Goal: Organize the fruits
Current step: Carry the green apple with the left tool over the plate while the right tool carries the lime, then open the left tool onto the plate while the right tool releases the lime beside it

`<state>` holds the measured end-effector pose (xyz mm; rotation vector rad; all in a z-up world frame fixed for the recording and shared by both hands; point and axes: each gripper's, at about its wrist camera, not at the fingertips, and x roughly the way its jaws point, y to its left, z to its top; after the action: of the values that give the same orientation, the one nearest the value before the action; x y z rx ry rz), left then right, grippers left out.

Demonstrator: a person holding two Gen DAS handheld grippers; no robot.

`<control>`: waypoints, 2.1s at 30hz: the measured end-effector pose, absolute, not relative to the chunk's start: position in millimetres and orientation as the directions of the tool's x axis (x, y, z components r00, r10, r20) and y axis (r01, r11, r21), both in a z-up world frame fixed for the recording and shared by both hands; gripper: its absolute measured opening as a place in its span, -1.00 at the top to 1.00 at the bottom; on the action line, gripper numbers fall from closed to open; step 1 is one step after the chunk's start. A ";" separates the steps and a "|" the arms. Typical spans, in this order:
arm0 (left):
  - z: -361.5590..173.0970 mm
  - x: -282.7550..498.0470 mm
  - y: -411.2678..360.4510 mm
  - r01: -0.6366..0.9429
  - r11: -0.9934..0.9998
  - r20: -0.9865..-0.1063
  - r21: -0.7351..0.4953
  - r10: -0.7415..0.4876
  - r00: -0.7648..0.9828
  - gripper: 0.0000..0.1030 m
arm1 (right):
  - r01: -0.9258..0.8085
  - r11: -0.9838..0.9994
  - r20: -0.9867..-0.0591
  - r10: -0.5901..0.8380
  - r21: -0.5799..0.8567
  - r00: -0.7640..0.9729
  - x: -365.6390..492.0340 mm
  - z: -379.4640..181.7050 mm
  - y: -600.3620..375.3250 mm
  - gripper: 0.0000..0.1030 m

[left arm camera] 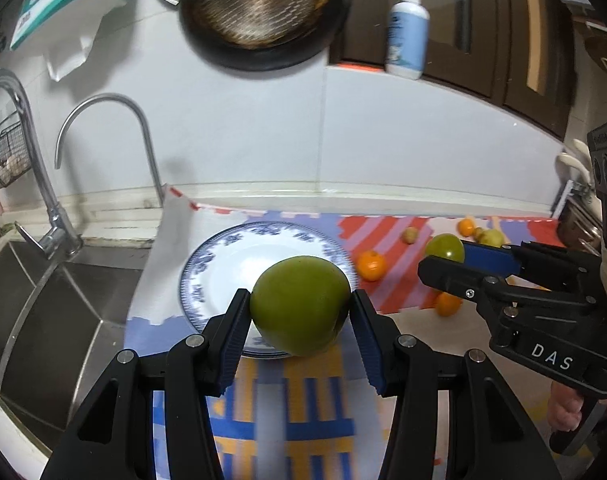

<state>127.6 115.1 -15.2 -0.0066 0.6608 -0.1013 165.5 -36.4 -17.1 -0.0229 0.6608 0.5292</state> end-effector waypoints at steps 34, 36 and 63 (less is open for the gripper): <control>-102.9 233.0 174.4 0.022 0.998 -0.761 -0.057 -0.058 0.646 0.03 | -0.518 0.834 -0.765 0.456 0.189 0.456 287.8 -119.0 49.5 0.41; -105.9 234.4 174.4 0.022 0.998 -0.766 -0.059 -0.060 0.641 0.03 | -0.518 0.835 -0.767 0.452 0.185 0.455 288.0 -120.6 50.2 0.41; -22.2 161.9 141.5 0.014 0.999 -0.592 -0.042 -0.036 0.805 -0.32 | -0.445 0.885 -0.663 0.414 0.134 0.623 227.3 -57.4 -2.8 0.10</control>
<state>161.9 141.5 -22.2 -0.0367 0.6343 -0.0265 227.3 -2.8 -57.5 -0.0445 0.7501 0.4937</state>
